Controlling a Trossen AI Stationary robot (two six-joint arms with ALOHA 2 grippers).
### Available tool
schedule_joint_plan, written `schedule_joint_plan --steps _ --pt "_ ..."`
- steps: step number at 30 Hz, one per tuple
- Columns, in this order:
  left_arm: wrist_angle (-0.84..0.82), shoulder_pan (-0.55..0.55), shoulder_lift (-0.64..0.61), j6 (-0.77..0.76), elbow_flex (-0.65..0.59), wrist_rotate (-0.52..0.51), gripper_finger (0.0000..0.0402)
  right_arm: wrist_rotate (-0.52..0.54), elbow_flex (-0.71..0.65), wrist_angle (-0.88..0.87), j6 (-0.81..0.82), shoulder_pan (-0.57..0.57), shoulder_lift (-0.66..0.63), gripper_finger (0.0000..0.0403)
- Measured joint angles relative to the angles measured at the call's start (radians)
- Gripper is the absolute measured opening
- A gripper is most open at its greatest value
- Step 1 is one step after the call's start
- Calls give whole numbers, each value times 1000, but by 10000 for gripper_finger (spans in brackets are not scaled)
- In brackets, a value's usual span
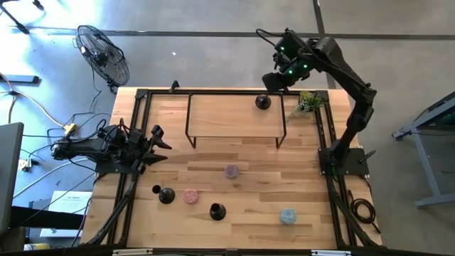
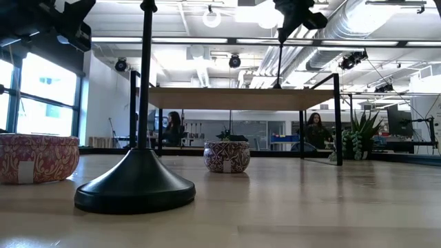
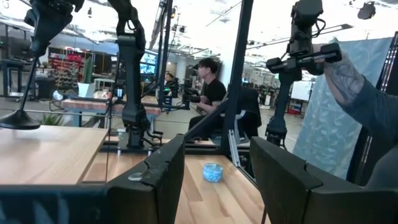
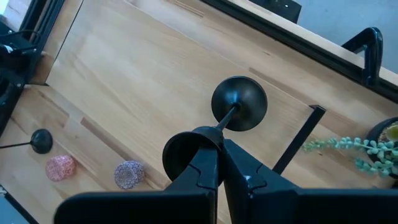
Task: Pick & Place candle stick holders
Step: Put the top black candle holder on the shelf
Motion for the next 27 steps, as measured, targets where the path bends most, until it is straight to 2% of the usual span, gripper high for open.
schedule_joint_plan --steps 12,27 --pt "-43 0 0 0 0 -3 179 -12 -3 0 24 1 0 0" --pt "-53 0 0 0 0 -2 179 -3 -76 6 39 9 -4 5"
